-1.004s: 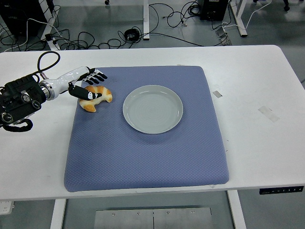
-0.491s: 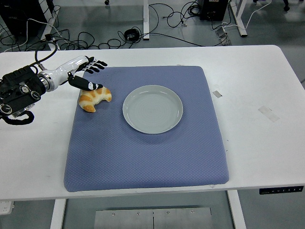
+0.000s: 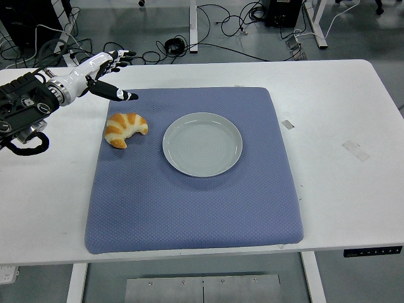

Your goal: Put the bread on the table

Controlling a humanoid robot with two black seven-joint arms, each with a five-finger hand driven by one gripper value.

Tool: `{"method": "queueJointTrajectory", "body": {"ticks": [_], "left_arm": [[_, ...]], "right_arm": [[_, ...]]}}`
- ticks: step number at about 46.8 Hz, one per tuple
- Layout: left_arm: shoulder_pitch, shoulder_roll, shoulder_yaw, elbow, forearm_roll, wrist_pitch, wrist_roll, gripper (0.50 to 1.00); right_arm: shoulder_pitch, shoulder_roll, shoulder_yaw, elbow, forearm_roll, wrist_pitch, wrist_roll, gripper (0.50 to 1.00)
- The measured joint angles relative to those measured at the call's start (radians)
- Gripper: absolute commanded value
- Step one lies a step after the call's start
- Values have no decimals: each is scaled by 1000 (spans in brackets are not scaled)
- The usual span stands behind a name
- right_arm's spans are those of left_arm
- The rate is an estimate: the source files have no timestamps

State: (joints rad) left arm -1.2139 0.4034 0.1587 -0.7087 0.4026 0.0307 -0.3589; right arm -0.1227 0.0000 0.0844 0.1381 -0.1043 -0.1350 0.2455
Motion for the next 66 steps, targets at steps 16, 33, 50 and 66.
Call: {"method": "queueJointTrajectory", "body": {"ticks": [16,33,50,66], "left_arm": [[1,1,-61,0,-82,-7,3,966],[-2,9,-199,0,-236,-52,12,965],[52,23,-351,13,-236,-52,19,965],[86,-9,-366,117,-235,-54,21,965]], "right_arm": [[0,0,0,0,0,0,0,1000],[0,0,0,0,0,0,0,1000],[0,0,0,0,0,0,0,1000],[0,0,0,0,0,0,0,1000]]}}
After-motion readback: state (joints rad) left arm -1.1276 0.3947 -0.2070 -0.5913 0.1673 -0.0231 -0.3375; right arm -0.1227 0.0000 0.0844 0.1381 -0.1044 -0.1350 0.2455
